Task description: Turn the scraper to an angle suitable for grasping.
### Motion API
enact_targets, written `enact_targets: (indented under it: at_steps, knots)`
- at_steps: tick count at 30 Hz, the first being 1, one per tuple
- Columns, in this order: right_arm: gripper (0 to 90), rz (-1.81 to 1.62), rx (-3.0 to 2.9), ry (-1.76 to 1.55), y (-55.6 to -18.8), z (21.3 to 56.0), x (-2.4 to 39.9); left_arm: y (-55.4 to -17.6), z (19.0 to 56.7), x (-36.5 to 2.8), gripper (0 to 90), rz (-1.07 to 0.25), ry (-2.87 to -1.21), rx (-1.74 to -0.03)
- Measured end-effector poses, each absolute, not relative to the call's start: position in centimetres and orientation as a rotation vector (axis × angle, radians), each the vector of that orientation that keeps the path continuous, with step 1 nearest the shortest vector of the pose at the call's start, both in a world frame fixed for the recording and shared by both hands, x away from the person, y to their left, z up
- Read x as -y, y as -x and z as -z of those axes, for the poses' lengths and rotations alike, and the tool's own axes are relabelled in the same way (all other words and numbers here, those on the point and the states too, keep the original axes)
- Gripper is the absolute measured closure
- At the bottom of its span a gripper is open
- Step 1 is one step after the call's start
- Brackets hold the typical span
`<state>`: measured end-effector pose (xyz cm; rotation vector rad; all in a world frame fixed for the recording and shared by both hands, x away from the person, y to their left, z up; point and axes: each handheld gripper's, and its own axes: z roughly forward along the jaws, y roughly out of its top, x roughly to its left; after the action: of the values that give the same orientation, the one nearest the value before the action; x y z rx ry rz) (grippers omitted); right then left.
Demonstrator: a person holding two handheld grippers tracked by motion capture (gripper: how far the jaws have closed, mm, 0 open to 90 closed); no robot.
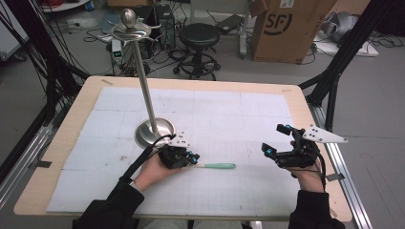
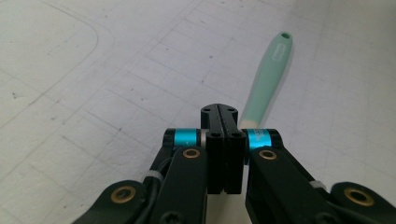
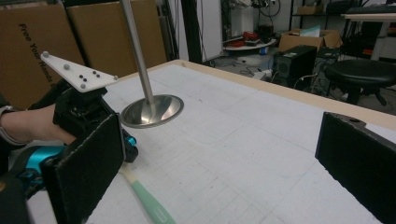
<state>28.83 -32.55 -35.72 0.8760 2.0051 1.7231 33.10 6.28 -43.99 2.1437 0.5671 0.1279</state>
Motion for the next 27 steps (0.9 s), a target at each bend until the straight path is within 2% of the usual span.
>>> enact_targets:
  at_steps: [12, 27]
  knots:
    - [0.4, -1.726, -2.006, -0.880, -28.89, 35.83, 32.70, -33.28, 44.57, -5.38, 89.8, -0.184, -2.212, -0.529]
    - [0.4, -1.722, -2.016, -0.891, -29.04, 36.16, 32.58, -32.53, 43.93, -5.65, 90.0, -0.126, -2.291, -0.513]
